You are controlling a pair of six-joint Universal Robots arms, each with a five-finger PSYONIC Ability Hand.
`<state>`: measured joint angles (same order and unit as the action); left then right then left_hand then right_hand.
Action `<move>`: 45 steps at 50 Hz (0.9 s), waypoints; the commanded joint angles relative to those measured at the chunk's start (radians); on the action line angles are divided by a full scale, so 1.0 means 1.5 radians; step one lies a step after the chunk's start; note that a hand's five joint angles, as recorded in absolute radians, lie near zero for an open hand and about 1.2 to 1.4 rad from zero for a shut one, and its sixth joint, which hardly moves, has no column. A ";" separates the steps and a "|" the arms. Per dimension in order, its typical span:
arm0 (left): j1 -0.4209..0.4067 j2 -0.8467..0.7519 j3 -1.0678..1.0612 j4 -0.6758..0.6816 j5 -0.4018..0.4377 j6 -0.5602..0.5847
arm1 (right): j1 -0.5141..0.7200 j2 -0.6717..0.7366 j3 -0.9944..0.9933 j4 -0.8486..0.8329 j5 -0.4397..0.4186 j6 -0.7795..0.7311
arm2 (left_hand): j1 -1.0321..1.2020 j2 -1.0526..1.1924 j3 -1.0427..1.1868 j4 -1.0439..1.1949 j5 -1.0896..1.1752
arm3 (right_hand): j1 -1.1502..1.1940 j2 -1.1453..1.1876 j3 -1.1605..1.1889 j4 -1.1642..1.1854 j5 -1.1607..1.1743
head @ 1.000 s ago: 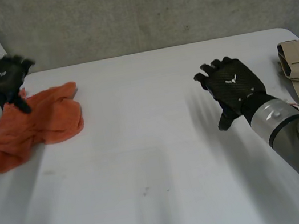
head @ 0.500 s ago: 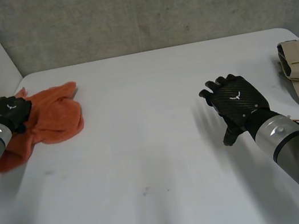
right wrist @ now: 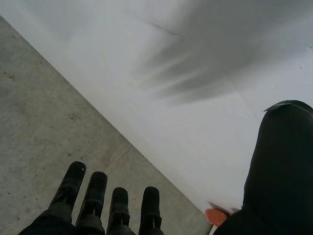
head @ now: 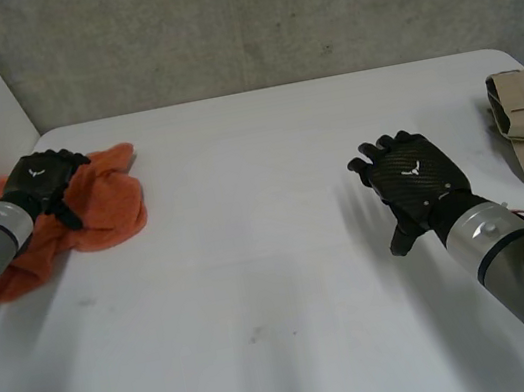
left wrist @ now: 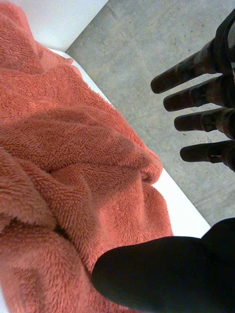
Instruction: Fold the laundry.
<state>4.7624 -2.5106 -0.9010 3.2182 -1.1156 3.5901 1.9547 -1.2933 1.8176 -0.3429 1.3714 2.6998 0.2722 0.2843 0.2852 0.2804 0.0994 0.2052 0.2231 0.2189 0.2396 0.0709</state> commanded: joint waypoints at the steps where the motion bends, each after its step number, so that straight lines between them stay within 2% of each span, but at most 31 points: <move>1: -0.004 -0.069 0.079 -0.004 -0.001 0.005 | 0.001 0.004 0.002 -0.005 0.000 -0.001 | 0.061 0.053 0.052 0.055 0.060 | -0.020 -0.032 -0.030 -0.043 -0.047; 7: -0.004 -0.110 0.133 -0.019 -0.002 0.005 | -0.001 0.012 0.000 -0.005 0.001 -0.005 | 0.098 0.090 0.089 0.092 0.097 | -0.020 -0.032 -0.030 -0.043 -0.047; 10: -0.005 -0.124 0.158 -0.021 -0.011 0.005 | -0.001 0.013 -0.001 -0.005 0.001 -0.005 | 0.190 0.181 0.181 0.184 0.188 | -0.020 -0.032 -0.030 -0.043 -0.047; 11: -0.005 -0.130 0.171 -0.021 -0.021 0.005 | -0.001 0.013 -0.001 -0.005 0.001 -0.005 | 0.281 0.273 0.272 0.275 0.280 | -0.020 -0.032 -0.030 -0.043 -0.047; 13: -0.005 -0.137 0.185 -0.021 -0.027 0.005 | -0.001 0.013 -0.002 -0.005 0.003 -0.005 | 0.366 0.358 0.357 0.360 0.364 | -0.020 -0.032 -0.030 -0.043 -0.047; 14: -0.006 -0.142 0.196 -0.021 -0.033 0.005 | -0.001 0.013 -0.002 -0.005 0.003 -0.005 | 0.476 0.468 0.468 0.471 0.475 | -0.020 -0.032 -0.030 -0.043 -0.047; 19: -0.013 -0.147 0.209 -0.021 -0.041 0.005 | -0.002 0.012 0.000 -0.005 0.005 -0.005 | 0.745 0.737 0.737 0.740 0.744 | -0.020 -0.032 -0.030 -0.043 -0.047; 25: -0.039 -0.132 0.196 -0.017 -0.097 0.004 | -0.008 0.011 0.002 -0.005 0.005 -0.005 | 0.749 0.741 0.741 0.744 0.748 | -0.020 -0.032 -0.030 -0.043 -0.047; 27: -0.055 -0.100 0.171 -0.020 -0.123 0.003 | -0.013 0.010 0.002 -0.005 0.005 -0.005 | 0.749 0.741 0.741 0.744 0.748 | -0.020 -0.032 -0.030 -0.043 -0.047; 31: -0.089 -0.010 0.069 -0.015 -0.130 -0.021 | -0.021 0.009 0.000 -0.005 0.005 -0.005 | 0.749 0.741 0.741 0.744 0.748 | -0.020 -0.032 -0.030 -0.043 -0.047; 33: -0.110 0.035 0.023 -0.015 -0.127 -0.045 | -0.029 0.008 -0.004 -0.005 0.004 -0.005 | 0.749 0.741 0.741 0.744 0.748 | -0.020 -0.032 -0.030 -0.043 -0.047; 37: -0.176 0.152 -0.084 -0.015 -0.123 -0.145 | -0.049 0.001 -0.012 -0.004 0.003 -0.005 | 0.749 0.741 0.741 0.744 0.748 | -0.020 -0.032 -0.030 -0.043 -0.047; 39: -0.221 0.209 -0.144 -0.018 -0.113 -0.224 | -0.055 -0.003 -0.016 -0.004 0.003 -0.005 | 0.749 0.741 0.741 0.744 0.748 | -0.020 -0.032 -0.030 -0.043 -0.047; 41: -0.255 0.238 -0.178 -0.018 -0.098 -0.283 | -0.064 -0.006 -0.022 -0.004 0.005 -0.003 | 0.749 0.741 0.741 0.744 0.748 | -0.020 -0.032 -0.030 -0.043 -0.047; 42: -0.291 0.261 -0.209 -0.018 -0.076 -0.341 | -0.066 -0.007 -0.023 -0.004 0.006 -0.003 | 0.749 0.741 0.741 0.744 0.748 | -0.020 -0.032 -0.030 -0.043 -0.047; 45: -0.344 0.287 -0.250 -0.013 -0.040 -0.420 | -0.076 -0.009 -0.031 -0.003 0.007 -0.002 | 0.749 0.741 0.741 0.744 0.748 | -0.020 -0.032 -0.030 -0.043 -0.047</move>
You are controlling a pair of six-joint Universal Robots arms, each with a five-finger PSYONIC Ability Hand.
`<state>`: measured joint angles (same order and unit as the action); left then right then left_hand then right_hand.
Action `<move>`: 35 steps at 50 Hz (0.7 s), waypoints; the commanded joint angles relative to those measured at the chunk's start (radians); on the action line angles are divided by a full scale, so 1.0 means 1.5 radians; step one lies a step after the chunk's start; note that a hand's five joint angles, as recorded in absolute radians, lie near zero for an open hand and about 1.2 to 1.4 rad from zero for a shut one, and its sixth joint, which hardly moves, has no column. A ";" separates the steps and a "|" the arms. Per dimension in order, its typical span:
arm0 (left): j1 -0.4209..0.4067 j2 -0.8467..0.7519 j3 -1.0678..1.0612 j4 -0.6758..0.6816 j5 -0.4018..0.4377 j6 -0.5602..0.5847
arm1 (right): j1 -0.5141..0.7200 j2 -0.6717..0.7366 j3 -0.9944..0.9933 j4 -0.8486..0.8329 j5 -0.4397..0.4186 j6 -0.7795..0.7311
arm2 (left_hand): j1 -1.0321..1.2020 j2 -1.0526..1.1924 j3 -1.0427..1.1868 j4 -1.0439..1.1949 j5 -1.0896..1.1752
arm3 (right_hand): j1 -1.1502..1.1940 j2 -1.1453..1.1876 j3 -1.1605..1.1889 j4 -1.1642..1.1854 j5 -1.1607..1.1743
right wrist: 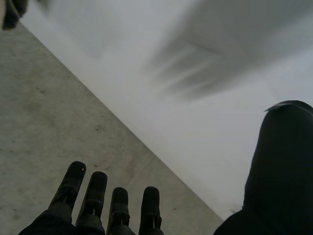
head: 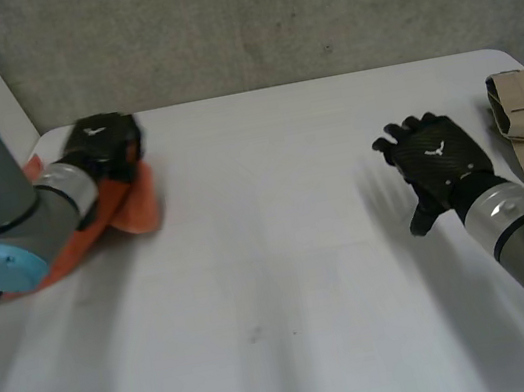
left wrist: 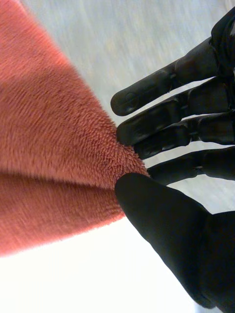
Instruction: Fold the laundry.
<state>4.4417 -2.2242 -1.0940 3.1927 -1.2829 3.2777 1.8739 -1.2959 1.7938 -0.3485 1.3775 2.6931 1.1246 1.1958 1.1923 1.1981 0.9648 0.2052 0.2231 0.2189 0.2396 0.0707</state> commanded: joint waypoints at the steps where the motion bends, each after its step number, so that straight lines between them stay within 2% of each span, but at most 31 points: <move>1: -0.166 0.099 -0.139 0.005 0.089 -0.258 | -0.025 -0.007 -0.017 0.001 0.002 0.002 | 0.181 0.134 0.136 0.132 0.171 | -0.020 -0.032 -0.030 -0.043 -0.047; 5: -0.210 0.077 -0.159 0.006 0.108 -0.327 | -0.034 -0.007 -0.022 0.001 0.000 0.001 | 0.181 0.134 0.136 0.132 0.171 | -0.020 -0.032 -0.030 -0.043 -0.047; 6: -0.217 0.068 -0.160 0.006 0.109 -0.330 | -0.035 -0.006 -0.022 0.000 -0.001 0.001 | 0.096 0.049 0.051 0.047 0.086 | -0.020 -0.032 -0.030 -0.043 -0.047; 7: -0.223 0.058 -0.161 0.006 0.111 -0.331 | -0.038 -0.006 -0.023 0.000 -0.003 0.000 | -0.060 -0.107 -0.105 -0.109 -0.070 | -0.020 -0.032 -0.030 -0.043 -0.047; 8: -0.240 0.045 -0.156 0.005 0.110 -0.330 | -0.040 -0.006 -0.024 0.000 -0.004 0.000 | -0.358 -0.405 -0.403 -0.407 -0.368 | -0.020 -0.032 -0.030 -0.043 -0.047; 10: -0.251 0.041 -0.154 0.006 0.101 -0.328 | -0.049 -0.006 -0.027 0.000 -0.005 0.000 | -0.581 -0.628 -0.626 -0.630 -0.591 | -0.020 -0.032 -0.030 -0.043 -0.047; 11: -0.254 0.042 -0.152 0.007 0.100 -0.327 | -0.051 -0.006 -0.028 0.000 -0.006 0.000 | -0.611 -0.658 -0.656 -0.660 -0.621 | -0.020 -0.032 -0.030 -0.043 -0.047; 14: -0.239 0.063 -0.146 0.005 0.086 -0.327 | -0.057 -0.005 -0.032 0.003 -0.007 0.001 | -0.584 -0.631 -0.629 -0.633 -0.594 | -0.020 -0.032 -0.030 -0.043 -0.047; 18: -0.177 0.123 -0.155 0.012 0.029 -0.322 | -0.057 -0.005 -0.036 0.007 -0.009 0.001 | -0.578 -0.626 -0.623 -0.627 -0.588 | -0.020 -0.032 -0.030 -0.043 -0.047; 19: -0.155 0.142 -0.159 0.013 -0.001 -0.315 | -0.057 -0.005 -0.036 0.008 -0.010 0.001 | -0.576 -0.624 -0.621 -0.625 -0.586 | -0.020 -0.032 -0.030 -0.043 -0.047; 22: -0.130 0.162 -0.162 0.013 -0.035 -0.288 | -0.054 -0.005 -0.040 0.014 -0.028 -0.001 | -0.576 -0.624 -0.621 -0.625 -0.586 | -0.020 -0.032 -0.030 -0.043 -0.047; 25: -0.103 0.176 -0.169 0.013 -0.055 -0.220 | -0.051 -0.005 -0.048 0.053 -0.060 -0.008 | -0.578 -0.626 -0.623 -0.627 -0.588 | -0.020 -0.032 -0.030 -0.043 -0.047; 28: -0.081 0.174 -0.175 0.004 -0.055 -0.118 | -0.048 -0.005 -0.060 0.122 -0.087 -0.018 | -0.578 -0.626 -0.623 -0.627 -0.588 | -0.020 -0.032 -0.030 -0.043 -0.047; 33: -0.072 0.177 -0.257 -0.022 -0.053 0.085 | -0.046 -0.011 -0.072 0.255 -0.093 -0.030 | -0.578 -0.626 -0.623 -0.627 -0.588 | -0.020 -0.032 -0.030 -0.043 -0.047; 35: -0.072 0.182 -0.285 -0.022 -0.053 0.130 | -0.045 -0.017 -0.070 0.284 -0.095 -0.022 | -0.578 -0.626 -0.623 -0.627 -0.588 | -0.020 -0.032 -0.030 -0.043 -0.047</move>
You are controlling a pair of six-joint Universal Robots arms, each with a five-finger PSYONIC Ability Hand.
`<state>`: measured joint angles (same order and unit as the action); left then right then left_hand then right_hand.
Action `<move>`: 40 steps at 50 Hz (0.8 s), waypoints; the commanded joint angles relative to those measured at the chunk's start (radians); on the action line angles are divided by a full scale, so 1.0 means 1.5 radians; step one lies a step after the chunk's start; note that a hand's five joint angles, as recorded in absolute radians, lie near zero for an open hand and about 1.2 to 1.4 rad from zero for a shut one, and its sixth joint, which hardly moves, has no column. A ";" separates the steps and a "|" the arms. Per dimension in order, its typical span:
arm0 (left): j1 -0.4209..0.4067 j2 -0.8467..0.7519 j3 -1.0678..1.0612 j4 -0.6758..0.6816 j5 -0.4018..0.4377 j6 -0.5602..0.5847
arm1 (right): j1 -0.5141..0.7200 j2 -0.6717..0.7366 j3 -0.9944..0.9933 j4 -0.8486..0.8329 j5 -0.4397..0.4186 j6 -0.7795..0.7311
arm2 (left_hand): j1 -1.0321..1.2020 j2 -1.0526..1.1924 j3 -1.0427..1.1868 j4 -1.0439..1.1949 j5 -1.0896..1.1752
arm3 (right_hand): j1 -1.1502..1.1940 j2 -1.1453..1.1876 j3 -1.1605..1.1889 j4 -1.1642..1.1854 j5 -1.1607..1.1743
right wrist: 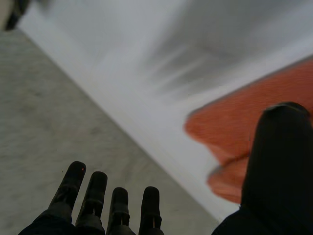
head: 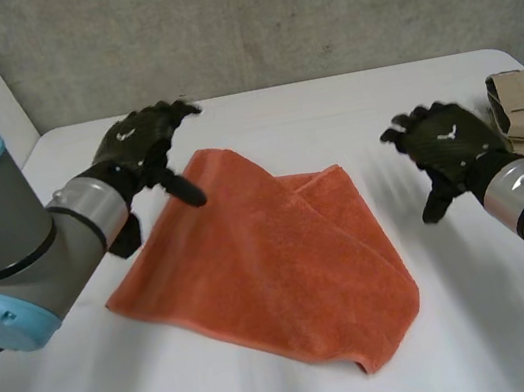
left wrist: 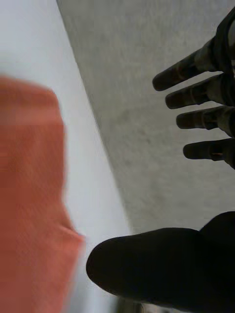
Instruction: Fold the laundry.
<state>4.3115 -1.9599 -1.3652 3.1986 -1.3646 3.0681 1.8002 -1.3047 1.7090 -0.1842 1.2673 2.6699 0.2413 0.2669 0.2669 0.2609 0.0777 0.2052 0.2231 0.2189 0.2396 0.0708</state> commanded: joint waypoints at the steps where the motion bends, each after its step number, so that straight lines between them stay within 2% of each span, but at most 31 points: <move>1: 0.016 0.007 -0.115 -0.026 0.003 0.290 | 0.012 -0.015 -0.008 0.196 -0.023 -0.005 | 0.011 -0.006 -0.006 -0.002 0.004 | -0.020 -0.032 -0.030 -0.043 -0.047; 2: 0.019 0.014 -0.135 -0.026 0.003 0.325 | 0.019 -0.016 -0.005 0.203 -0.023 -0.004 | 0.011 -0.006 -0.006 -0.002 0.004 | -0.020 -0.032 -0.030 -0.043 -0.047; 7: 0.033 0.025 -0.186 -0.028 0.020 0.379 | 0.074 -0.021 0.023 0.212 -0.024 0.030 | 0.019 0.002 0.002 0.006 0.011 | -0.020 -0.032 -0.030 -0.043 -0.047; 14: 0.063 0.037 -0.247 -0.033 0.121 0.404 | 0.123 -0.031 0.082 0.155 -0.021 0.042 | 0.038 0.021 0.021 0.025 0.031 | -0.020 -0.032 -0.030 -0.043 -0.047; 18: 0.073 0.035 -0.262 -0.033 0.144 0.422 | 0.146 -0.028 0.098 0.115 -0.008 0.042 | 0.071 0.054 0.054 0.058 0.064 | -0.020 -0.032 -0.030 -0.043 -0.047; 25: 0.085 0.014 -0.266 -0.022 0.149 0.441 | 0.153 -0.025 0.116 0.090 0.030 0.039 | 0.103 0.086 0.086 0.090 0.096 | -0.020 -0.032 -0.030 -0.043 -0.047; 40: 0.088 -0.033 -0.262 0.040 0.146 0.458 | 0.162 -0.024 0.135 0.077 0.032 0.039 | 0.185 0.168 0.168 0.172 0.178 | -0.020 -0.032 -0.030 -0.043 -0.047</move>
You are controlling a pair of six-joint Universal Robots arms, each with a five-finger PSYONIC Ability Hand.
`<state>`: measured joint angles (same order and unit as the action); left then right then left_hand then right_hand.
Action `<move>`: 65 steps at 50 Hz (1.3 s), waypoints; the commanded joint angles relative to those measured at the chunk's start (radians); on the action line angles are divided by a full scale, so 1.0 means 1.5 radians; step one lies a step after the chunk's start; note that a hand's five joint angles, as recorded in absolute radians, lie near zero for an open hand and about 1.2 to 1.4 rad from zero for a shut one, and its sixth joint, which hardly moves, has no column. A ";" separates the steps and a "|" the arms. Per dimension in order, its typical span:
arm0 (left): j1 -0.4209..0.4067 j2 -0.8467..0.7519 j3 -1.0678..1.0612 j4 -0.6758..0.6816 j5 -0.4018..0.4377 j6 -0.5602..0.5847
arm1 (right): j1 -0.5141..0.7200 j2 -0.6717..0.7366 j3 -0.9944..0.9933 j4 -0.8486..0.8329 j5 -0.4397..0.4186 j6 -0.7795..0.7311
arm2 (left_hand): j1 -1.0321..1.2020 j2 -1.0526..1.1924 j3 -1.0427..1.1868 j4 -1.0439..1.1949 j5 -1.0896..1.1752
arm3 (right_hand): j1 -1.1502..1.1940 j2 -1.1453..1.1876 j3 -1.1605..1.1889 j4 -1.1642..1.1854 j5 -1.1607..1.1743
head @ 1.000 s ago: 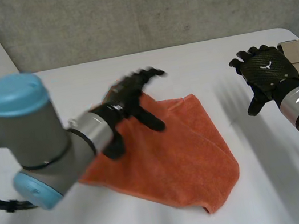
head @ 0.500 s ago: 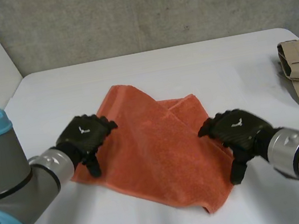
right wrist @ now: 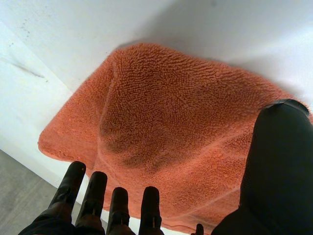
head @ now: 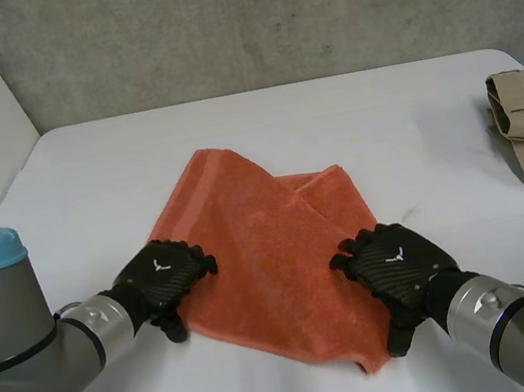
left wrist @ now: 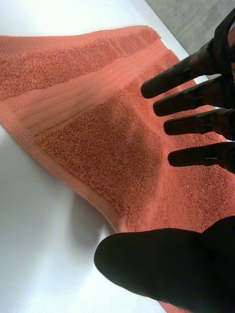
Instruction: Fold the laundry.
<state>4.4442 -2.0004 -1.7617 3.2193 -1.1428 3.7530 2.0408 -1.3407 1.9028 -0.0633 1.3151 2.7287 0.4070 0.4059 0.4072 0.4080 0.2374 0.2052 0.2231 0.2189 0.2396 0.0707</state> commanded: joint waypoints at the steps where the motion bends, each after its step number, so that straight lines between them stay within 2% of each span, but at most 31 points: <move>1: 0.001 -0.007 0.005 0.026 -0.002 0.001 | 0.003 0.000 0.007 -0.004 -0.001 0.000 | 0.075 0.075 0.074 0.074 0.071 | -0.020 -0.032 -0.030 -0.043 -0.047; 8: 0.001 -0.027 0.015 0.031 -0.002 0.001 | 0.002 0.001 0.011 -0.009 0.000 0.000 | 0.172 0.173 0.172 0.172 0.169 | -0.018 -0.029 -0.027 -0.040 -0.044; 23: -0.012 -0.062 0.044 0.057 -0.007 0.001 | 0.001 -0.009 0.026 -0.008 0.001 0.000 | 0.648 0.648 0.648 0.647 0.644 | -0.008 -0.020 -0.017 -0.031 -0.034; 37: -0.018 -0.019 0.043 0.053 -0.015 -0.010 | 0.013 -0.030 0.043 0.006 0.015 0.037 | 0.660 0.660 0.659 0.659 0.656 | -0.012 -0.024 -0.021 -0.035 -0.038; 46: -0.016 -0.011 0.048 0.054 -0.020 -0.031 | 0.042 0.033 0.038 -0.054 0.024 0.040 | 0.660 0.660 0.659 0.659 0.656 | 0.037 0.025 0.028 0.014 0.010; 49: -0.018 -0.010 0.048 0.050 -0.020 -0.055 | 0.042 0.064 0.033 -0.081 0.037 0.040 | 0.660 0.660 0.659 0.659 0.656 | 0.152 0.140 0.143 0.129 0.126; 52: -0.020 -0.006 0.046 0.049 -0.020 -0.074 | 0.040 0.076 0.026 -0.090 0.058 0.037 | 0.660 0.660 0.659 0.659 0.656 | 0.379 0.367 0.370 0.356 0.352; 53: -0.021 -0.002 0.045 0.048 -0.020 -0.078 | 0.037 0.075 0.023 -0.090 0.064 0.035 | 0.660 0.660 0.659 0.659 0.656 | 0.477 0.465 0.468 0.454 0.450; 54: -0.021 0.002 0.044 0.048 -0.019 -0.081 | 0.033 0.074 0.019 -0.092 0.078 0.032 | 0.660 0.660 0.659 0.659 0.656 | 0.733 0.722 0.724 0.710 0.707; 55: -0.024 0.012 0.039 0.048 -0.018 -0.083 | 0.031 0.073 0.018 -0.093 0.085 0.031 | 0.660 0.660 0.659 0.659 0.656 | 0.793 0.782 0.784 0.770 0.767; 57: -0.028 0.023 0.034 0.048 -0.017 -0.083 | 0.029 0.063 0.015 -0.098 0.092 0.031 | 0.660 0.660 0.659 0.659 0.656 | 0.794 0.782 0.785 0.771 0.767; 58: -0.030 0.029 0.032 0.047 -0.017 -0.083 | 0.026 0.039 0.011 -0.105 0.095 0.031 | 0.582 0.583 0.582 0.582 0.579 | 0.794 0.782 0.785 0.771 0.767; 59: -0.033 0.046 0.027 0.045 -0.016 -0.084 | 0.026 0.020 0.010 -0.109 0.093 0.029 | 0.345 0.346 0.345 0.344 0.342 | 0.794 0.782 0.785 0.771 0.767; 62: -0.038 0.085 0.007 0.037 -0.016 -0.090 | 0.021 -0.048 0.003 -0.106 0.086 0.020 | -0.083 -0.082 -0.083 -0.083 -0.086 | 0.794 0.782 0.785 0.771 0.767; 65: -0.038 0.110 -0.010 0.028 -0.014 -0.096 | 0.001 -0.074 -0.012 -0.103 0.076 -0.005 | -0.096 -0.095 -0.096 -0.096 -0.099 | 0.794 0.782 0.785 0.771 0.767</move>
<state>4.3955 -1.9230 -1.7279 3.2840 -1.1679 3.6216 2.0774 -1.3323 1.9140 -0.2224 1.4489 2.7650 0.7414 0.8011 0.8052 0.8009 0.6303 0.9831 1.1783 1.1806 1.1861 0.9807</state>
